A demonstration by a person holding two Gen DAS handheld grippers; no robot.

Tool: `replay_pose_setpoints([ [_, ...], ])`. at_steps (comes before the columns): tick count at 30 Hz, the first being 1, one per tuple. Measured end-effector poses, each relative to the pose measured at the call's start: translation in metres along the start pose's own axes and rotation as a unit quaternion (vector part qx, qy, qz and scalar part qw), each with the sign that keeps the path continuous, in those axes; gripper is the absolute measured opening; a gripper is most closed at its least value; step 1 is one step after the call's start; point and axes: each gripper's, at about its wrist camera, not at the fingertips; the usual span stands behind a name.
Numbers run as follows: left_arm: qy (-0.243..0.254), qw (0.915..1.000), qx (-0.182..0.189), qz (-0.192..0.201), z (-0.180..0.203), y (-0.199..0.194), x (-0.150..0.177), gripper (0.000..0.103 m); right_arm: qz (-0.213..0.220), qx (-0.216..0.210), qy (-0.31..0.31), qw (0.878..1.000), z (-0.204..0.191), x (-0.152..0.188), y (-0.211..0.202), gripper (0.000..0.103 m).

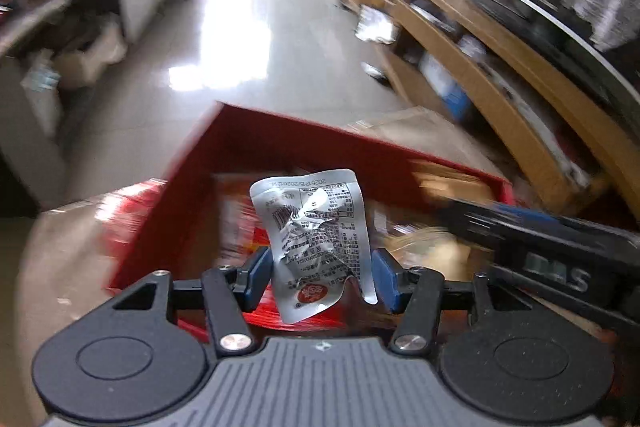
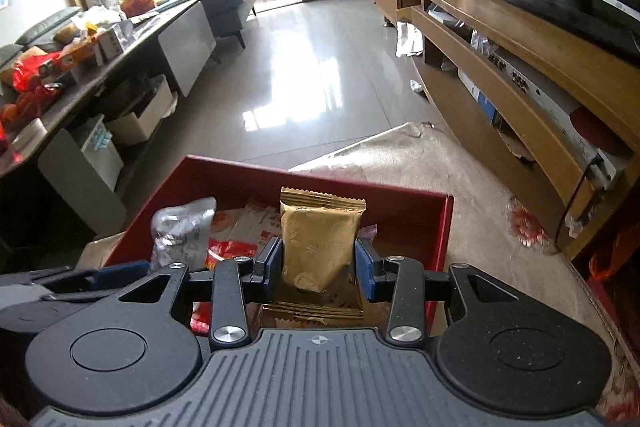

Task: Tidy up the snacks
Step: 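Lower both packets into the red box and open both tools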

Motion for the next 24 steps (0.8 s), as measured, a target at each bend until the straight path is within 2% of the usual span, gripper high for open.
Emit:
replay_pose_setpoints([
  [2,0.028,0.9995,-0.012,-0.001,0.013,0.004,0.006,0.055,-0.003,-0.020,-0.002,1.000,-0.006,-0.002,0.006,0.048],
  [4,0.050,0.9982,-0.033,0.006,0.019,0.005,0.010,0.055,-0.010,0.006,-0.028,1.000,-0.017,-0.003,0.012,0.048],
  [7,0.031,0.9989,-0.035,-0.004,0.010,0.008,0.007,0.055,-0.010,-0.001,-0.027,1.000,-0.018,-0.004,0.015,0.049],
  [10,0.014,0.9991,-0.040,-0.007,-0.002,0.008,0.003,0.056,-0.018,-0.009,-0.017,1.000,-0.010,-0.006,0.018,0.056],
  [14,-0.011,0.9994,-0.034,-0.007,-0.011,0.002,-0.001,0.061,-0.015,-0.011,-0.015,1.000,-0.014,-0.007,0.017,0.060],
  [15,-0.013,0.9994,-0.032,-0.005,-0.011,0.000,-0.001,0.062,-0.010,-0.011,-0.015,1.000,-0.015,-0.008,0.015,0.064],
  [19,-0.008,0.9995,-0.032,0.002,-0.011,-0.009,0.004,0.065,0.010,-0.009,-0.012,1.000,-0.015,-0.013,0.005,0.068],
  [24,-0.016,0.9991,-0.037,0.012,-0.018,-0.019,0.006,0.066,0.024,0.008,-0.011,1.000,-0.010,-0.013,-0.008,0.069],
])
Point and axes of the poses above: each gripper's, at about its wrist camera, not at the fingertips, and y roughly the way its jaws point, z to its right, x to its underside, and after that the axes turned 14 degrees about -y, right-handed
